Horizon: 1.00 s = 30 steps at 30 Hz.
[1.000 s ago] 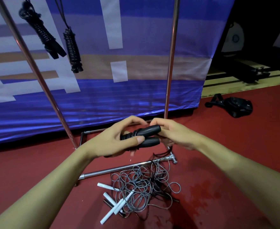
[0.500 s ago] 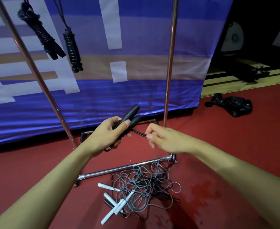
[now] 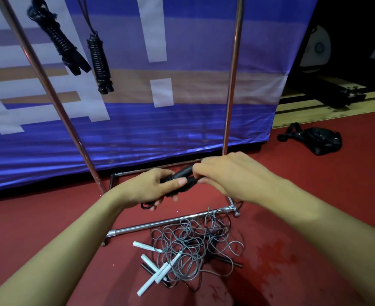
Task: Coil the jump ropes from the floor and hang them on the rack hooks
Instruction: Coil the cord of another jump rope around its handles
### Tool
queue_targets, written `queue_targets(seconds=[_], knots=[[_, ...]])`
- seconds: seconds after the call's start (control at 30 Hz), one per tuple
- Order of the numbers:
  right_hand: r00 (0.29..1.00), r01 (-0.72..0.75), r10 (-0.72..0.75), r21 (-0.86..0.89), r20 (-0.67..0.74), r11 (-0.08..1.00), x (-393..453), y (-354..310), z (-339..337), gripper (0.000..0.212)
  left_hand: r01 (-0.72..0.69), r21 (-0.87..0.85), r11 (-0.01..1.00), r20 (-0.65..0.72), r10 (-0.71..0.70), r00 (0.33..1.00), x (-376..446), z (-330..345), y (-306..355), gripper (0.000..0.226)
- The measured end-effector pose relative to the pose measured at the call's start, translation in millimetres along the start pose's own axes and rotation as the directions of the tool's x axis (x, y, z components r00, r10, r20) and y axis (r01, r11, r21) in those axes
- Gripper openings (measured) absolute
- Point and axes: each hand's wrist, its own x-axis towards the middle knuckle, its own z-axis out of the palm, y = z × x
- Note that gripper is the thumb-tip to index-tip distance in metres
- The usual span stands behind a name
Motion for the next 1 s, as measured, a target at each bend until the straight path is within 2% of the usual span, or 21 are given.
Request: queue_targets(seconds=[0.07, 0.17, 0.27, 0.33, 0.4, 0.5, 0.6, 0.7, 0.87, 0.93, 1.0], knots=[[0.999, 0.043, -0.043, 0.045, -0.001, 0.998, -1, 2, -4, 0.013, 0.021, 0.040, 0.999, 0.104, -0.025, 0.994, -3, 0, 4, 0.033], [0.998, -0.011, -0.004, 0.222, 0.067, 0.975, -1, 1, -5, 0.013, -0.018, 0.200, 0.980, 0.203, -0.023, 0.979, -5, 6, 9, 0.038], [0.998, -0.032, 0.016, 0.241, 0.066, 0.970, 2, 2, -2, 0.016, -0.082, 0.382, 0.920, 0.160, 0.022, 0.987, -4, 20, 17, 0.047], [0.998, -0.037, 0.024, 0.255, 0.055, 0.966, 6, 5, 0, 0.014, -0.104, 0.440, 0.892, 0.114, 0.059, 0.992, -4, 28, 23, 0.055], [0.996, -0.059, 0.032, 0.372, 0.079, 0.926, 8, 12, 4, 0.012, -0.137, 0.461, 0.877, 0.109, 0.097, 0.989, -6, 32, 28, 0.057], [0.994, -0.088, 0.033, 0.570, 0.106, 0.817, 6, 22, 17, 0.015, -0.227, 0.402, 0.887, 0.167, 0.173, 0.971, -12, 31, 34, 0.049], [0.968, -0.237, 0.091, 0.735, 0.234, 0.635, 1, 19, 24, 0.032, -0.288, 0.248, 0.925, 0.204, 0.240, 0.949, -18, 25, 36, 0.033], [0.925, -0.373, 0.142, 0.778, 0.351, 0.506, 0, 14, 27, 0.050, -0.291, 0.123, 0.949, 0.229, 0.258, 0.938, -22, 19, 35, 0.026], [0.935, -0.352, 0.145, 0.883, 0.322, 0.310, -2, 16, 35, 0.068, -0.278, 0.068, 0.958, 0.226, 0.256, 0.940, -23, 12, 34, 0.019], [0.936, -0.346, 0.155, 0.908, 0.317, 0.235, -6, 18, 34, 0.065, -0.281, 0.030, 0.959, 0.215, 0.268, 0.939, -24, 7, 30, 0.021], [0.941, -0.334, 0.128, 0.924, 0.315, 0.184, -9, 21, 34, 0.050, -0.287, -0.039, 0.957, 0.193, 0.289, 0.937, -25, 2, 25, 0.023]])
